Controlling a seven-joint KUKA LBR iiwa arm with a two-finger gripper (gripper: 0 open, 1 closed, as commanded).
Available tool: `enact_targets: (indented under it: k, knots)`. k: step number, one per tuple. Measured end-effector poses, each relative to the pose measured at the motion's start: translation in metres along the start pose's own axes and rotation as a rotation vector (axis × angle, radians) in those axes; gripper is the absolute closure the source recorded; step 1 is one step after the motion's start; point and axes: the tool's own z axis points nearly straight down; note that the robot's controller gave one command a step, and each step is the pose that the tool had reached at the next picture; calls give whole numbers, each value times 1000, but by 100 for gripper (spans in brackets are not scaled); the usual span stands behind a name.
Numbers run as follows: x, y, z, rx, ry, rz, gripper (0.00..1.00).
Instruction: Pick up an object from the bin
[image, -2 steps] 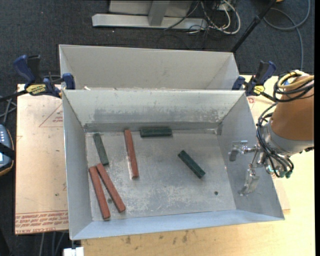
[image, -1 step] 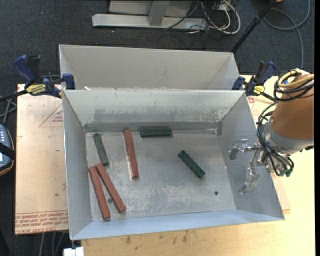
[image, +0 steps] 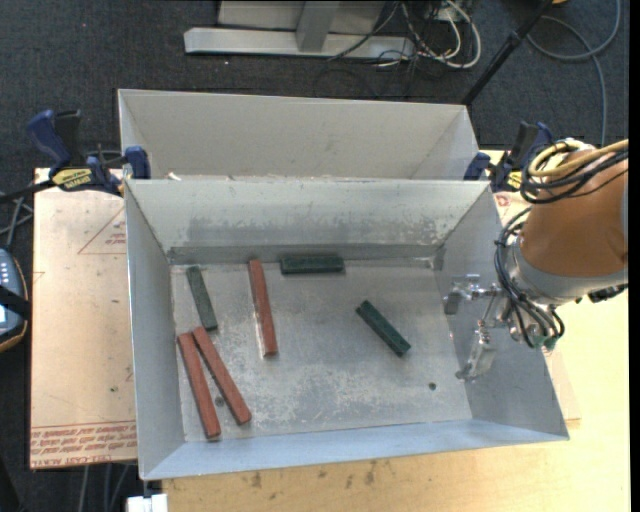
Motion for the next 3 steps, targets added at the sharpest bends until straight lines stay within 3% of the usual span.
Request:
enact_targets:
  k: [1,2,3]
  knots:
    - [-1,40,68,-3,2,58,0]
    - [-30,35,98,-4,10,92,0]
    - [-31,51,102,-2,2,117,100]
